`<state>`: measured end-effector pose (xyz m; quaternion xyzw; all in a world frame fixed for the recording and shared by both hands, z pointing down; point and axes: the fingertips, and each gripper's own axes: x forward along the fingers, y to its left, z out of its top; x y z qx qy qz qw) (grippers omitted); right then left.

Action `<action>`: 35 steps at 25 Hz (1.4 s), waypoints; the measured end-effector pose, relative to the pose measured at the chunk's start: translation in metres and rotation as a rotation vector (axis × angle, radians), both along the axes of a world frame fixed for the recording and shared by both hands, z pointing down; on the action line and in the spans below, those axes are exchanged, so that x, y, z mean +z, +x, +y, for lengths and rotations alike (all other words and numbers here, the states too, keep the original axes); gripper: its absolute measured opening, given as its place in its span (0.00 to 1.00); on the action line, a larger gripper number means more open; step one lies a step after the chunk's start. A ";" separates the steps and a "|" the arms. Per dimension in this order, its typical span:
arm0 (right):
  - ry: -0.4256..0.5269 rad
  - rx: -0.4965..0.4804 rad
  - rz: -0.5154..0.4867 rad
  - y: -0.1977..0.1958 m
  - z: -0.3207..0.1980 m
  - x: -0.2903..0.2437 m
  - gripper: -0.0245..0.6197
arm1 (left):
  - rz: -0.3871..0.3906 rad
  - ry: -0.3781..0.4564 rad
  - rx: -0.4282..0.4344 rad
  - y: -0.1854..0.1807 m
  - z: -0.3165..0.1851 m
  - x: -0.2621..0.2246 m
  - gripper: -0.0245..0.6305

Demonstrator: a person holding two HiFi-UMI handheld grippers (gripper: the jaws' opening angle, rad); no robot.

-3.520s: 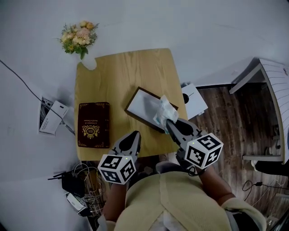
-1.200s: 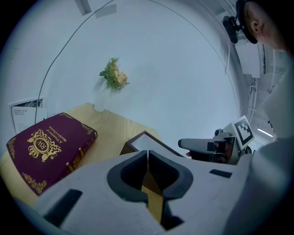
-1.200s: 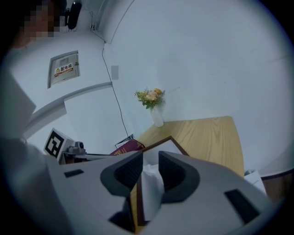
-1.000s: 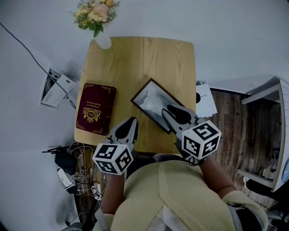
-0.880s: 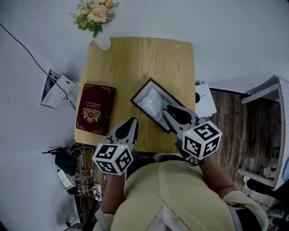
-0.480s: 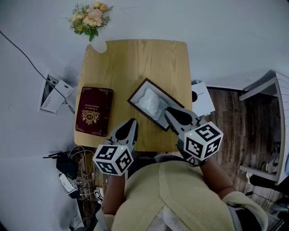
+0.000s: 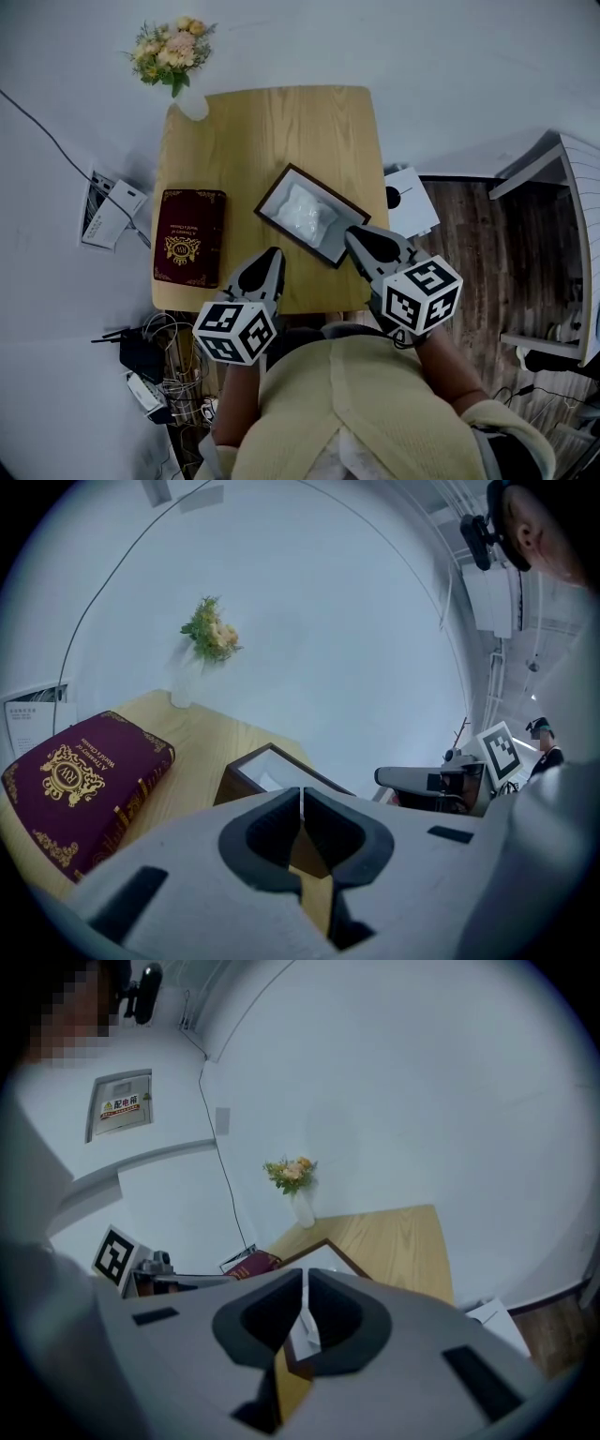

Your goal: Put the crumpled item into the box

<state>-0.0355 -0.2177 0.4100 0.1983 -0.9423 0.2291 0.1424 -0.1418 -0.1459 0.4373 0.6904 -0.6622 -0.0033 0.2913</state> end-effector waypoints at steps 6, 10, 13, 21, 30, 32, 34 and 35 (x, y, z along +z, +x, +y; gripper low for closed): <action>0.000 0.047 0.011 0.016 0.001 0.002 0.10 | -0.001 0.000 0.035 0.011 -0.002 0.001 0.08; -0.002 0.077 0.017 0.027 0.001 0.002 0.09 | 0.001 -0.001 0.059 0.018 -0.004 0.001 0.08; -0.002 0.096 0.024 0.034 0.002 0.003 0.09 | 0.002 -0.004 0.070 0.021 -0.005 0.001 0.08; -0.011 0.144 0.035 0.048 0.002 0.006 0.09 | 0.002 -0.005 0.102 0.029 -0.007 0.003 0.08; -0.008 0.164 0.049 0.054 0.004 0.008 0.08 | -0.006 -0.012 0.115 0.030 -0.004 0.003 0.08; -0.009 0.163 0.051 0.054 0.004 0.008 0.08 | -0.009 -0.013 0.114 0.029 -0.003 0.002 0.08; -0.008 0.162 0.051 0.052 0.004 0.007 0.08 | -0.012 -0.012 0.112 0.027 -0.002 0.000 0.08; -0.007 0.161 0.050 0.051 0.004 0.007 0.08 | -0.014 -0.012 0.111 0.026 -0.001 0.000 0.08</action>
